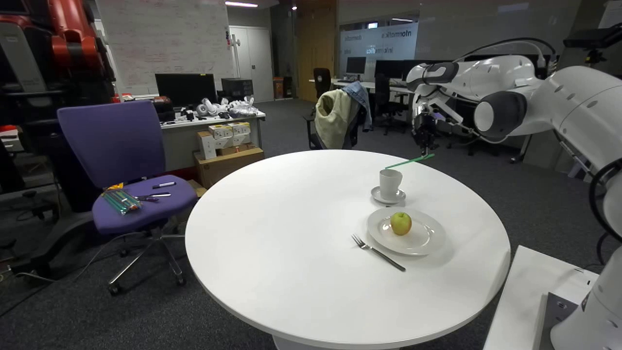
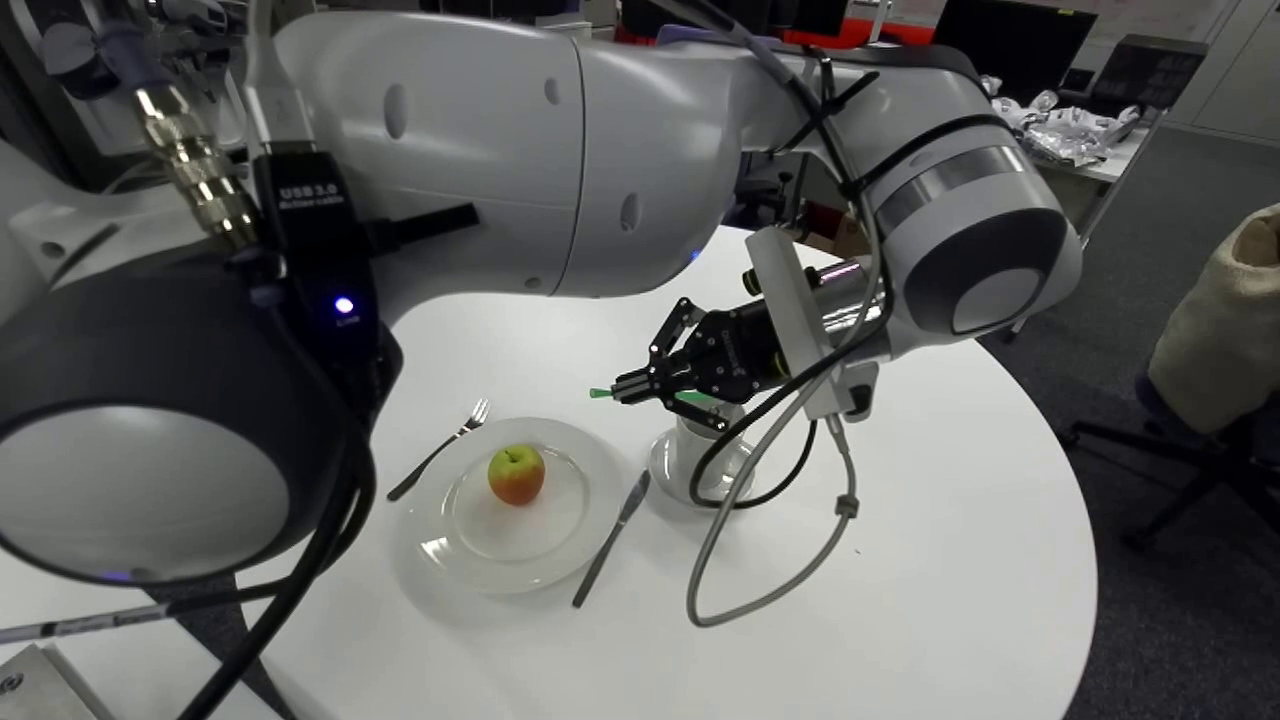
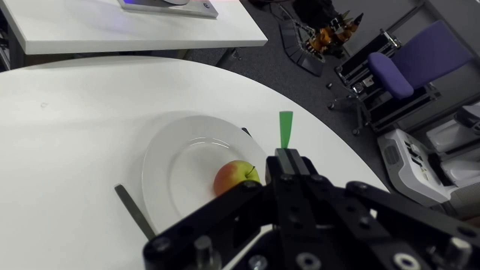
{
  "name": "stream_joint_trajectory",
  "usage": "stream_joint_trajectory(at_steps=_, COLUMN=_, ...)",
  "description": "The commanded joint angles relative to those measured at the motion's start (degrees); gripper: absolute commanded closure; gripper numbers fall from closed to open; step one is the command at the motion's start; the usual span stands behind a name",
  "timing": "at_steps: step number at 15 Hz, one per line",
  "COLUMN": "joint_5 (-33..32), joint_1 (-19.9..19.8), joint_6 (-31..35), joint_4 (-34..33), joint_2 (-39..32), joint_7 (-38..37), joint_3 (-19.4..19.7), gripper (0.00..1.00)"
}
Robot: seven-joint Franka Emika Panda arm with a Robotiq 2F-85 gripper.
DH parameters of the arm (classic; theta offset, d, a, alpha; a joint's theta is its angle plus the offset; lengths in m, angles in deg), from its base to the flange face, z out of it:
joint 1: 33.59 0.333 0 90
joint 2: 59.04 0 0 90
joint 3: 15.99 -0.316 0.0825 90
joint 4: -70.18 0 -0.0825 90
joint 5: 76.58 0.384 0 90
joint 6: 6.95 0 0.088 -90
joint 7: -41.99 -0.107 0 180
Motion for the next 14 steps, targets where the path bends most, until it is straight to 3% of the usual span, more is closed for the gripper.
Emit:
stream_joint_trajectory(at_steps=1, joint_5=1.15, joint_1=-0.23, joint_6=-1.14, joint_4=0.97, joint_2=1.60, joint_7=-1.55, joint_3=-0.29, gripper=1.00)
stream_joint_trajectory(at_steps=14, joint_5=0.00, joint_1=0.16, joint_6=-0.01, joint_4=0.00, joint_2=0.00, joint_7=0.00, joint_3=0.00, gripper=0.99)
